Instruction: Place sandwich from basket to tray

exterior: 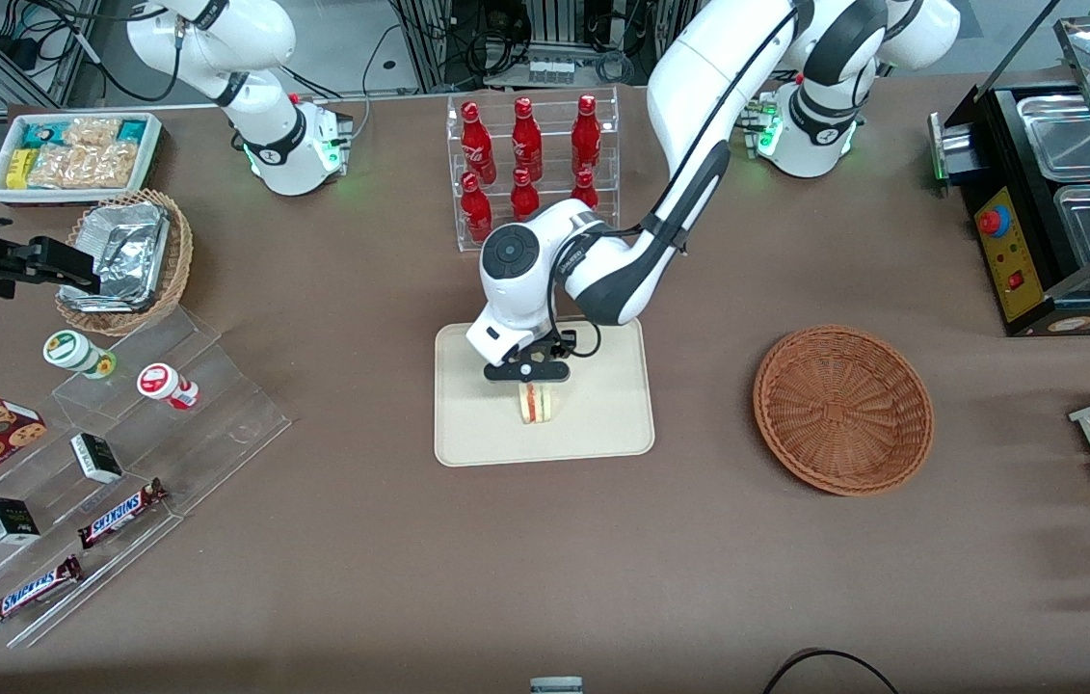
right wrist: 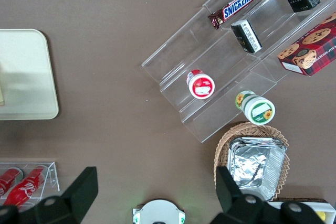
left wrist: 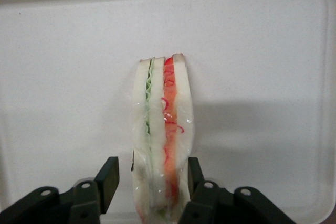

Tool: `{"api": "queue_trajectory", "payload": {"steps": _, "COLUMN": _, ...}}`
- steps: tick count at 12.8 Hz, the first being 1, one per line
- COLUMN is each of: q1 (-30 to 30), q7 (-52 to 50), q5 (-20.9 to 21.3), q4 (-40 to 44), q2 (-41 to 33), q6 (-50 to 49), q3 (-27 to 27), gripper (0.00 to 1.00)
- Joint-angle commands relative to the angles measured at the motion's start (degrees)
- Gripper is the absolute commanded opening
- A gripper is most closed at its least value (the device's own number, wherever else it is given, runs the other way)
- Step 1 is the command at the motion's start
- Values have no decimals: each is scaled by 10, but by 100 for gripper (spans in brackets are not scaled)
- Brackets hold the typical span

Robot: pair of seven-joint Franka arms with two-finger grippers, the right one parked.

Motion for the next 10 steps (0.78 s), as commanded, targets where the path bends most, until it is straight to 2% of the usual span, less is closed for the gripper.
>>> {"api": "queue_trajectory", "payload": {"steps": 1, "q1": -5, "q7": -19, "q5": 5, "q4": 16, "q2": -15, "q6": -8, "q3": 10, "gripper": 99}}
{"api": "queue_trajectory", "payload": {"steps": 5, "q1": 2, "q7": -76, "q5": 5, "q4": 17, "q2": -88, "q6": -74, "q3": 11, "gripper": 99}}
{"api": "queue_trajectory", "payload": {"steps": 10, "q1": 52, "q7": -88, "q5": 4, "q4": 15, "q2": -175, "q6": -148, "q3": 11, "gripper": 100}}
